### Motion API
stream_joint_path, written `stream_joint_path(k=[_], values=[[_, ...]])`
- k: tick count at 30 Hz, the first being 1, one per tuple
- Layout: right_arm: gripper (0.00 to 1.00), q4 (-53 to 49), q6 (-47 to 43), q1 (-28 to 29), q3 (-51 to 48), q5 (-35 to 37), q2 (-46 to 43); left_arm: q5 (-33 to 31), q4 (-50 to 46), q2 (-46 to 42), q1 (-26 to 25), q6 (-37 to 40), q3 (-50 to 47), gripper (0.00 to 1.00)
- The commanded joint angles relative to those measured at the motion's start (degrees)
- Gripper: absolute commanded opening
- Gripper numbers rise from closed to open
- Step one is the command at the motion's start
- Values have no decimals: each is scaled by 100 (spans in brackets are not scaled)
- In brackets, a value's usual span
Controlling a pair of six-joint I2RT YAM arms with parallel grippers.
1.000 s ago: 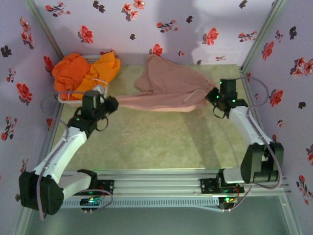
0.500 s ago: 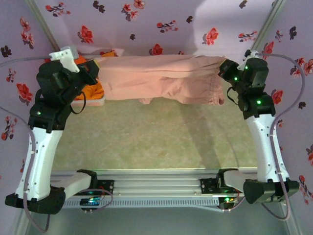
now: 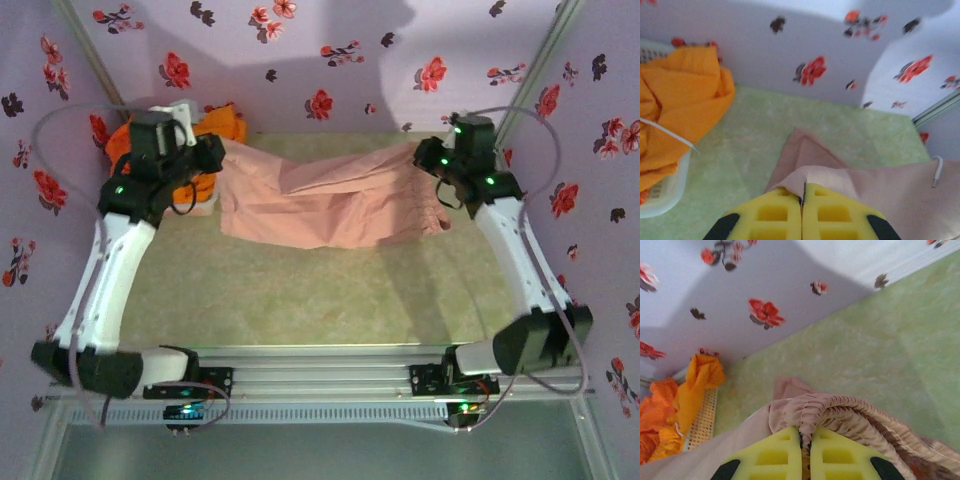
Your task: Fold and stack the shorts
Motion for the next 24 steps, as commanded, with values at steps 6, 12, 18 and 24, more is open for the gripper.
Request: stream_joint_path(k=[6, 12, 18, 24], values=[[0, -687, -628, 347, 2971, 110, 2329, 536, -406, 2098, 383, -76, 2165, 0], [0, -1411, -687, 349, 6581, -517, 3901, 556, -1462, 3890, 627, -425, 6599, 0], [0, -735, -800, 200, 7293, -945, 3473, 433, -66, 2707, 795, -442, 6390, 0], [0, 593, -1242, -196, 4259, -824, 1658, 536, 1576, 196, 442, 483, 2916, 0]])
